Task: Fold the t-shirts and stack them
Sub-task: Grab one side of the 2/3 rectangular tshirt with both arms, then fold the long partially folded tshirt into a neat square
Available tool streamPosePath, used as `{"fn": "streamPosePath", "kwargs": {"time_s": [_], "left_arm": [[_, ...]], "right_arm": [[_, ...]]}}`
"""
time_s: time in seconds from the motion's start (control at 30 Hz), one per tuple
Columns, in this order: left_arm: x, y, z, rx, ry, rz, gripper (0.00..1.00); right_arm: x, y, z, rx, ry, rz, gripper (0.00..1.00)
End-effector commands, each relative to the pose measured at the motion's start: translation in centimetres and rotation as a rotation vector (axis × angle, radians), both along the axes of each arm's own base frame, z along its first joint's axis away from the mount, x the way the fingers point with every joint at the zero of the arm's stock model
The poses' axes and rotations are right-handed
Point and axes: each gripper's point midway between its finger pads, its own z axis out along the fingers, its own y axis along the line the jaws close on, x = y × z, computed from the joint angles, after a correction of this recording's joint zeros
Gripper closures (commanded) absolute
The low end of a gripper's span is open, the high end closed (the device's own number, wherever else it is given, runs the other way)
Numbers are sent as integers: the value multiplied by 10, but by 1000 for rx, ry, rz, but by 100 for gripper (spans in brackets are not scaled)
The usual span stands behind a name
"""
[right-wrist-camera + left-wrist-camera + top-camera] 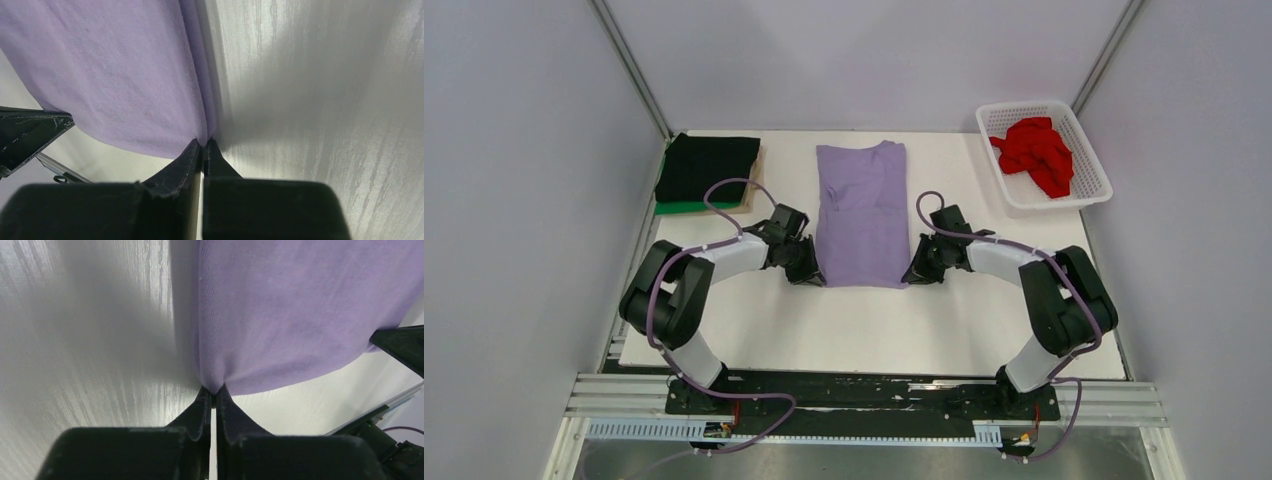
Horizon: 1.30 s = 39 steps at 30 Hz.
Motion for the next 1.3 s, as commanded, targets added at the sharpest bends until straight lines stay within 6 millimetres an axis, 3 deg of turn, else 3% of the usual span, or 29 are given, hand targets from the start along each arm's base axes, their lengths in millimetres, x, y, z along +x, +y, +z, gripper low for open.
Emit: {"fn": "streamPosePath", "kwargs": {"time_s": [0.0,0.1,0.23,0.37,0.6,0.73,0.83,0.97,1.1,1.27], "left_arm": [[-7,10,-20,77,32,-13,100],[-14,12,-16,90,19,-35,100],[-47,10,-14,82,32,-76,100],[-83,13,0,61,26,-87,100],[-150,8,54,-62,-28,-139,100],[-177,9,91,-159,-66,-185,100],[-183,3,118,-260,-115,-214,100],[-167,3,153,-283,-251,-198,100],[-120,16,167,-131,-426,-90,100],[-74,15,182,-63,-515,-35,100]], "right_arm": [[-8,0,-7,-17,11,27,100],[-17,-1,1,2,-4,41,100],[-44,8,17,81,4,99,100],[-81,6,23,84,51,128,100],[-155,25,53,154,113,260,100],[-173,35,82,232,93,309,100],[-169,38,108,275,22,319,100],[-153,42,142,303,-105,320,100],[-115,40,159,252,-217,261,100],[-63,37,182,237,-318,206,100]]}}
